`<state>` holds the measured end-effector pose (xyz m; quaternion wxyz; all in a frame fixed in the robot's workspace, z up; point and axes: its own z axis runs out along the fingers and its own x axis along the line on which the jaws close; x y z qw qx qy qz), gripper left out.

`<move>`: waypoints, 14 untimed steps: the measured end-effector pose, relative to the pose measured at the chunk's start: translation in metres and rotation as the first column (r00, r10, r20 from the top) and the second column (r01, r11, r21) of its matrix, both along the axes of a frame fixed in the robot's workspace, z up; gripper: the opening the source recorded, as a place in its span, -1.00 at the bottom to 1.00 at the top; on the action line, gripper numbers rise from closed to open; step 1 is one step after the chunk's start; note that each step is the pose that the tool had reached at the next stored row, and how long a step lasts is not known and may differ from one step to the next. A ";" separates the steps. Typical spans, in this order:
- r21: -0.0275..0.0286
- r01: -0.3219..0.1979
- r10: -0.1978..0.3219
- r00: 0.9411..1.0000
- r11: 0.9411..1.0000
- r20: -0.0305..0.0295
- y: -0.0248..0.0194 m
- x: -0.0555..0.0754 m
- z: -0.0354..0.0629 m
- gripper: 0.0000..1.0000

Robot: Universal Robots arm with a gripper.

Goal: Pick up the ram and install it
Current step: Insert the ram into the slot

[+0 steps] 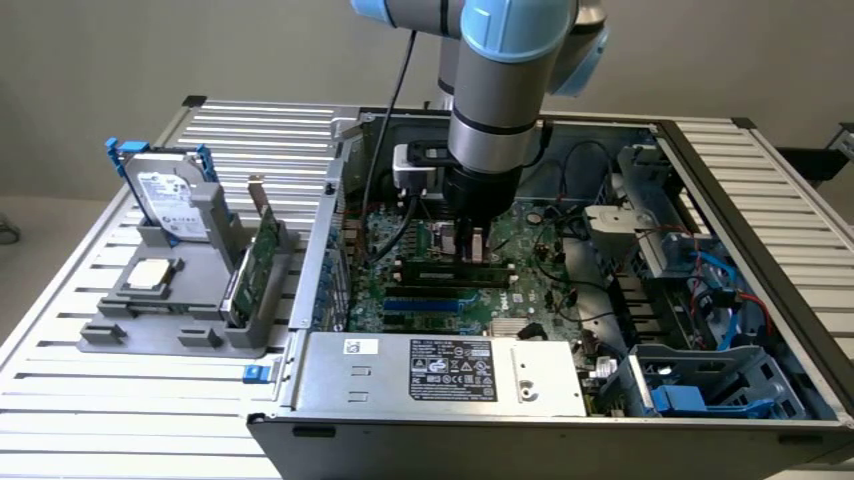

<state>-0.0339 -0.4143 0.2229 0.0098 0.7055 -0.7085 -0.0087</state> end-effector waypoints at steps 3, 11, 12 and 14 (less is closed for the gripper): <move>0.000 0.000 0.000 1.000 1.000 0.000 0.0000 0.000 0.0032 -0.33; 0.000 0.000 0.000 1.000 1.000 -0.001 0.0000 -0.002 0.0208 -0.33; 0.000 0.000 0.000 1.000 1.000 -0.001 0.0000 -0.004 0.0222 -0.33; 0.000 0.000 0.000 1.000 1.000 -0.001 0.0000 -0.006 0.0248 -0.50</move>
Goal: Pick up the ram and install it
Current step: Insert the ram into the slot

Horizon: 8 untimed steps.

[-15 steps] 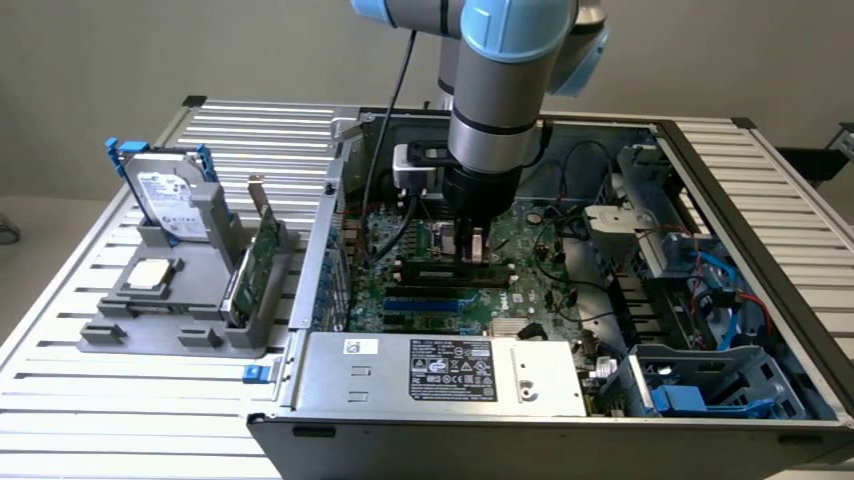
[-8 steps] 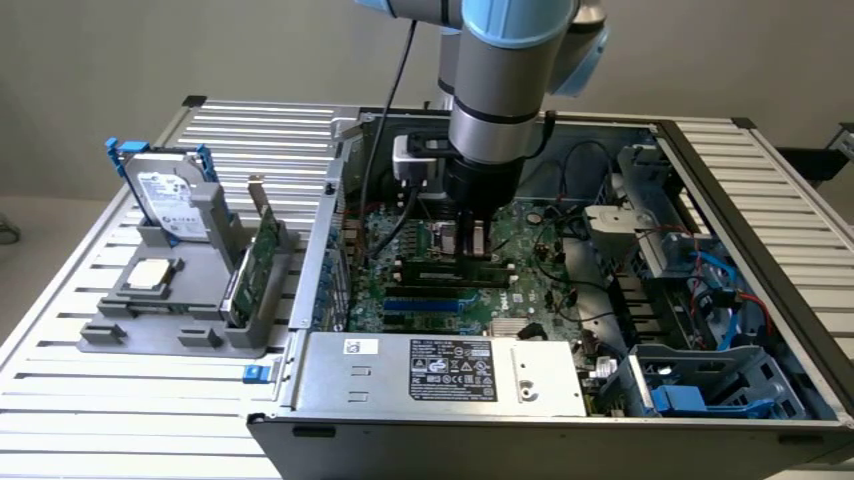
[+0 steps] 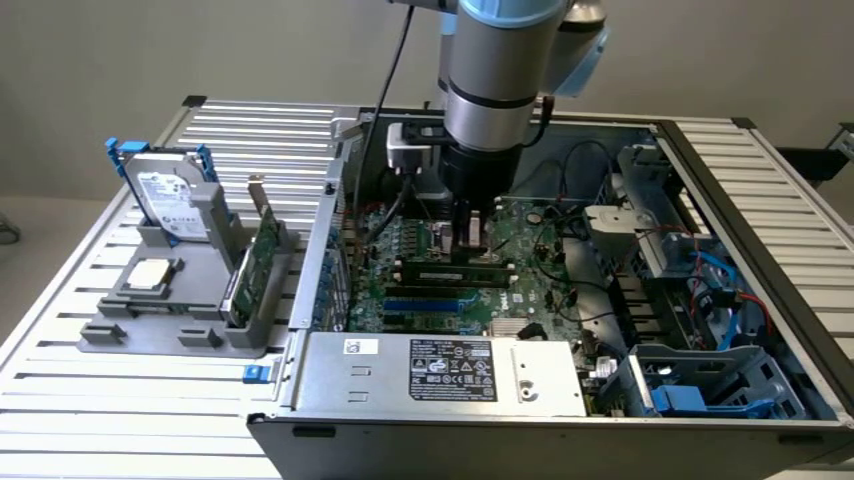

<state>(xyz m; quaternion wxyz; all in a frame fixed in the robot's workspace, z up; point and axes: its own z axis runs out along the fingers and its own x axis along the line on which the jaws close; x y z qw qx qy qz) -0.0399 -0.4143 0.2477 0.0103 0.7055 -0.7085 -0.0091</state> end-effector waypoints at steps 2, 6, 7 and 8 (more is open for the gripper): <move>0.000 0.000 0.000 1.000 1.000 0.000 0.0000 -0.002 0.0024 -0.74; 0.000 0.000 0.000 1.000 1.000 0.000 0.0001 -0.005 0.0030 -0.79; 0.000 0.000 0.000 1.000 1.000 0.000 0.0000 -0.006 0.0031 -0.79; 0.000 0.000 0.000 1.000 1.000 0.000 0.0000 -0.006 0.0031 -0.79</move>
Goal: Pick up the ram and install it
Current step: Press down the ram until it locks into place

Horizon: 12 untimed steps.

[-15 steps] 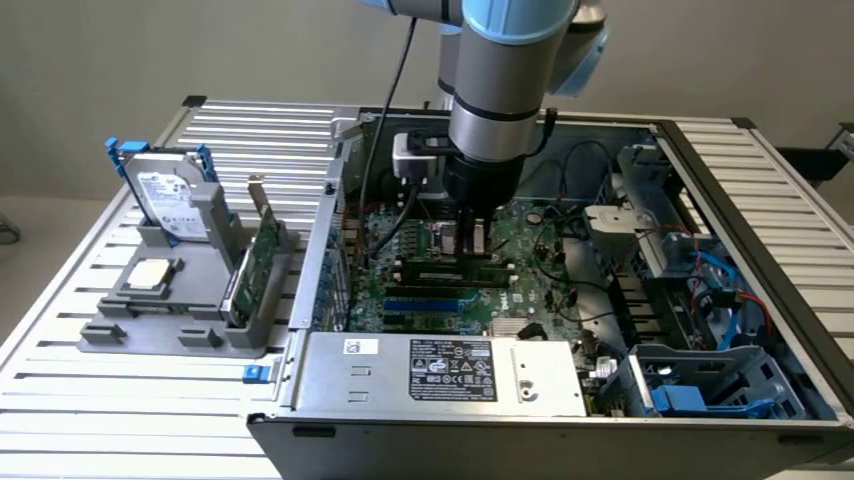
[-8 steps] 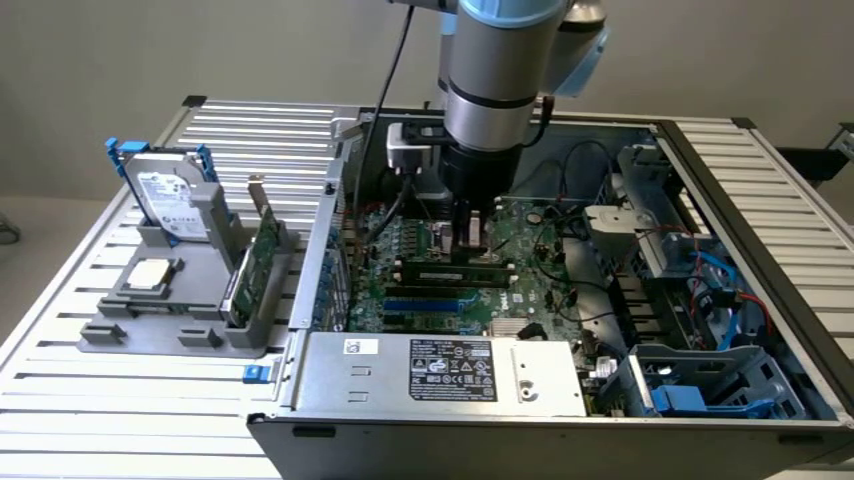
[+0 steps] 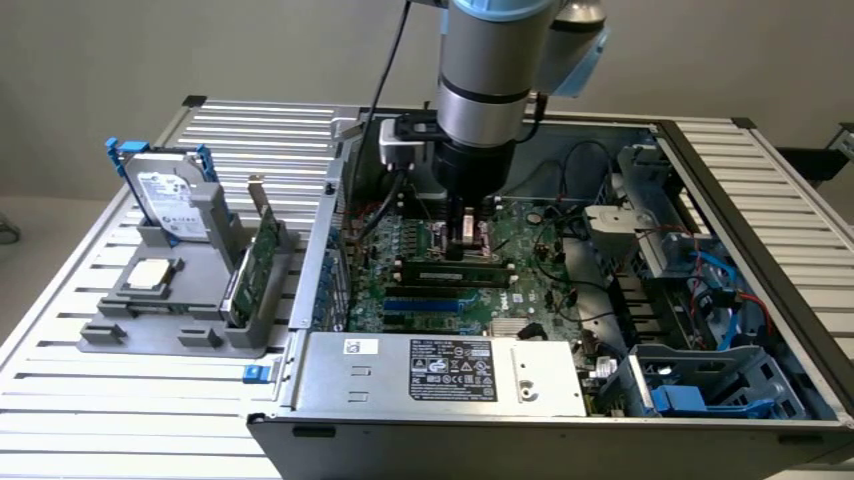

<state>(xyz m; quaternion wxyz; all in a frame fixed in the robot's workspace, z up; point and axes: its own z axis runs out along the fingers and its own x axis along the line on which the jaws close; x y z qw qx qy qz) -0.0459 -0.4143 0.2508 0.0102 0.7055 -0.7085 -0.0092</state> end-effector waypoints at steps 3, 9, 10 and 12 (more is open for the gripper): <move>0.000 0.000 0.000 1.000 1.000 0.000 0.0000 -0.001 0.0000 -0.79; 0.000 0.000 0.000 1.000 1.000 0.000 0.0000 -0.001 0.0000 -0.79; 0.000 0.000 0.000 1.000 1.000 0.000 0.0000 -0.001 0.0000 -0.79; 0.000 0.000 0.000 1.000 1.000 0.000 0.0001 -0.001 -0.0004 -0.79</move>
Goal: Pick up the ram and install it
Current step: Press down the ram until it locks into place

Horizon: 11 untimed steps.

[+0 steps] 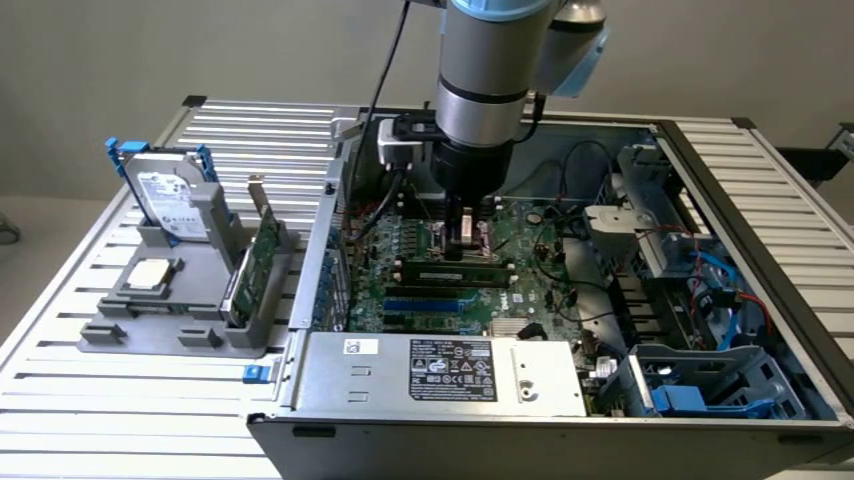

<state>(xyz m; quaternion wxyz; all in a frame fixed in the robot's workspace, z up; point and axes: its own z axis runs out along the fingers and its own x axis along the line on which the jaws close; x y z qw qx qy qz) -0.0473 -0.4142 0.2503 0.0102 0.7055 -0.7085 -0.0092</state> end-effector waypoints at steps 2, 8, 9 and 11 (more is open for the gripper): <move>0.000 0.000 0.000 1.000 1.000 0.000 0.0001 0.000 -0.0029 -0.79; 0.000 0.000 0.000 1.000 1.000 0.000 0.0021 0.000 -0.0137 -0.79; 0.000 0.000 0.000 1.000 1.000 0.000 0.0024 -0.001 -0.0153 -0.79; 0.000 0.000 0.000 1.000 1.000 0.000 0.0028 -0.001 -0.0178 -0.79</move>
